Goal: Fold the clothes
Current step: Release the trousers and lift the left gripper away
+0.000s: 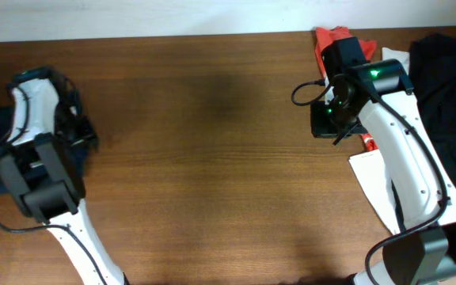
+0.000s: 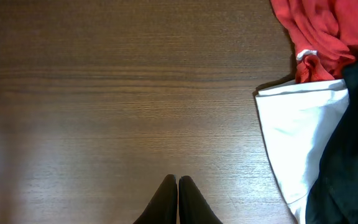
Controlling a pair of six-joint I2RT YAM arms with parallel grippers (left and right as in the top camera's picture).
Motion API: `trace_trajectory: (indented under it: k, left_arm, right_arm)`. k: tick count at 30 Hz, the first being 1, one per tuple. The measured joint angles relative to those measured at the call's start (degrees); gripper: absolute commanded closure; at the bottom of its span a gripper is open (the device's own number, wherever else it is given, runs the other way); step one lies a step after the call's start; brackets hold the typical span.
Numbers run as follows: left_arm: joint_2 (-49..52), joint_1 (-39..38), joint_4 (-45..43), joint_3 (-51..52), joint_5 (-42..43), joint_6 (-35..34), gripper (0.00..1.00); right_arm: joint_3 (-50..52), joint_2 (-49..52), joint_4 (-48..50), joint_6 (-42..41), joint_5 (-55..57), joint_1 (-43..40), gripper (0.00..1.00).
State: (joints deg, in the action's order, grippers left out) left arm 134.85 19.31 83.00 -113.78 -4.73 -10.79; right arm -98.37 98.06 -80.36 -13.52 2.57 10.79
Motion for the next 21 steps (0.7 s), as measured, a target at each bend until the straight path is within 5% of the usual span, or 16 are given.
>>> trace_trajectory:
  k: [8,15,21]
  left_arm:
    - [-0.4,0.3,-1.0,-0.3,1.0,0.8,0.39]
    - [-13.6,-12.5,0.2,-2.6,5.7,3.5,0.31]
    - [-14.4,-18.3,7.2,-2.8,6.1,3.7,0.32]
  right_arm:
    - [0.0,0.0,0.0,-0.8,-3.5,-0.4,0.92]
    - [0.0,0.0,-6.2,-2.3,-14.8,-10.5,0.9]
    - [0.0,0.0,-14.8,0.1,-15.0,-11.0,0.92]
